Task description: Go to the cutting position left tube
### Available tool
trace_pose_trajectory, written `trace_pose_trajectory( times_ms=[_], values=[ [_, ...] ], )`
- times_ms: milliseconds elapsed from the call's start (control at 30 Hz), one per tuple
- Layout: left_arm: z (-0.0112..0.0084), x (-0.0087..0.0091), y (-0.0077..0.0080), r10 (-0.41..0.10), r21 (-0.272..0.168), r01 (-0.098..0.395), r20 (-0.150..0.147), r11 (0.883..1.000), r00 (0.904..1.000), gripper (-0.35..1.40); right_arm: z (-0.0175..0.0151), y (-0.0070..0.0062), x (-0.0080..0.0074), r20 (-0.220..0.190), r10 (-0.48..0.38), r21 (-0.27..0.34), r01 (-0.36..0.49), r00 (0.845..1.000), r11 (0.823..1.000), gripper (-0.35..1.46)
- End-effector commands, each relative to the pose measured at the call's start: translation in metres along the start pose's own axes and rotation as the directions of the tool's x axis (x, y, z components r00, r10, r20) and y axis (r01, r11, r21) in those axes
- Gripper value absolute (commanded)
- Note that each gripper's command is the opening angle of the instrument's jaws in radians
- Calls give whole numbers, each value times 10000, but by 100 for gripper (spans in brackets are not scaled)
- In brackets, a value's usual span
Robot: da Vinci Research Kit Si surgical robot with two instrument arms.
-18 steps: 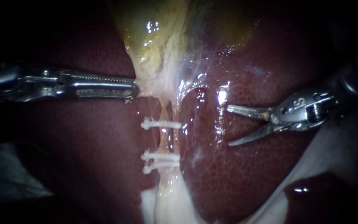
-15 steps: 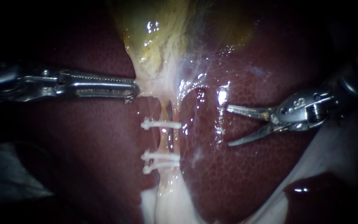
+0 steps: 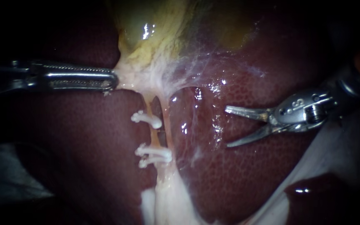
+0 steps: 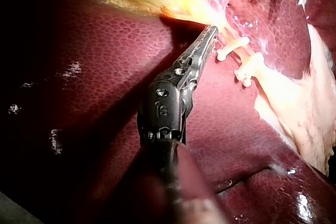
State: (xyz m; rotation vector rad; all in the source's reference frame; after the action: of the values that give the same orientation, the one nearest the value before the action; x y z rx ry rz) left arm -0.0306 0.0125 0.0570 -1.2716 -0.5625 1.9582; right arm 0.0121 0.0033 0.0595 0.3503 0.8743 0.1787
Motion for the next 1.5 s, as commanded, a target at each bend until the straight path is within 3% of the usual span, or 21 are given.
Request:
trace_pose_trajectory(
  times_ms=[33,233,500,733,1167,1500],
  values=[
    [1,-1,-1,5,21,-5,-2,10000,10000,-35,7,-3,1,-83,-24,159,26,10000,9999,144],
    [2,0,0,4,25,-4,-3,10000,10000,-35,47,-17,8,-345,185,703,-160,9992,9974,144],
    [3,0,1,1,31,-1,-5,10000,10000,-35,91,-20,14,-678,686,1253,-597,9953,9903,144],
    [3,0,1,0,34,0,-6,10000,10000,-35,118,-13,10,-767,1042,1575,-911,9916,9833,144],
    [4,0,2,-1,37,1,-7,10000,10000,-35,152,0,-14,-686,1731,2354,-1527,9825,9598,144],
    [4,0,2,1,36,-1,-7,10000,10000,-35,167,11,-25,-788,1708,2889,-1415,9821,9468,142]
  ],
)
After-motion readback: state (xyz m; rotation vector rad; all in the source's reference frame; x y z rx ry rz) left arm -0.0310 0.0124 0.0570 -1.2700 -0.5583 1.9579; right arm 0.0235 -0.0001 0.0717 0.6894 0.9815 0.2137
